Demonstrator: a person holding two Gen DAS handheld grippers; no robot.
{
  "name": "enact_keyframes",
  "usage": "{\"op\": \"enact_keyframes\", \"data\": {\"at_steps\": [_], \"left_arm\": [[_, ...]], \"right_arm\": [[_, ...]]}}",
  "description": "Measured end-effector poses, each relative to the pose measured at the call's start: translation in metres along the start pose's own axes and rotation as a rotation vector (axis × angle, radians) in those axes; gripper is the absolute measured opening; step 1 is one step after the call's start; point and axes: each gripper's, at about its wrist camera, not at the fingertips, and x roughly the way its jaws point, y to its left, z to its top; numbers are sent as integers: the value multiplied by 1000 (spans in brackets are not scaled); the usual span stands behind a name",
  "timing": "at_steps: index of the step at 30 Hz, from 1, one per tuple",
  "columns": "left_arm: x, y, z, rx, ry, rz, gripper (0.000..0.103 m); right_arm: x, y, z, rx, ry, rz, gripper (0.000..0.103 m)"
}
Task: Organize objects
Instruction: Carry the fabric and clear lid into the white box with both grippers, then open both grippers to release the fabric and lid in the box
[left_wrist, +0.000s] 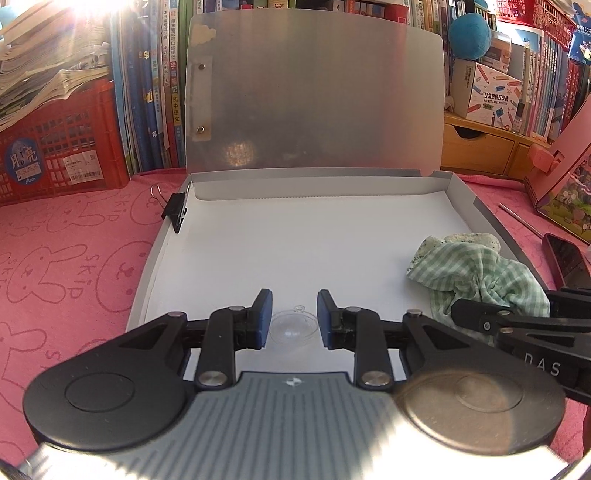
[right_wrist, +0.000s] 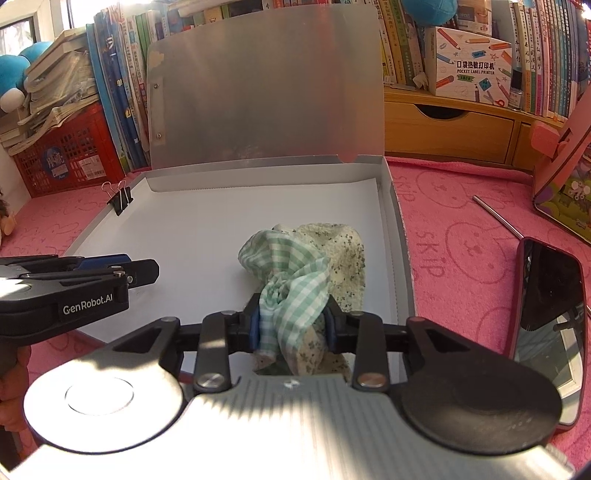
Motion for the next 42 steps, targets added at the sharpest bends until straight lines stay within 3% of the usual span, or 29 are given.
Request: {"op": "enact_keyframes", "data": {"at_steps": [8,13,14,15,17,23,29,42], "left_arm": [[3,-1,-1,6,9,-1,31],[1,0,3,-11,16,-24,32],[-2,-1,4,-7,9,-27,33],[-4,-2,5,1,3,-26,34],[-9,-4,6,15,-9,-25,50],[-26,-13,7,63,-54,-24,67],[-44,-11,5,80,-83,-20,75],[-91,-2,-9,60,-135,-79,76]], "right_arm": [[-1,3,0,-8,-2,-4,40],[-2,3,-1,-3,-1,4,49],[-3,3,-1,-4,-3,1,56],[-4,4,-1,-7,-5,-4,61],[-8,5,-1,-14,-12,-3,65],[-22,10,0,-49,-44,-12,73],[-40,14,-1,-82,-79,-18,79],[-86,28,-13,-167,-156,15,84]]}}
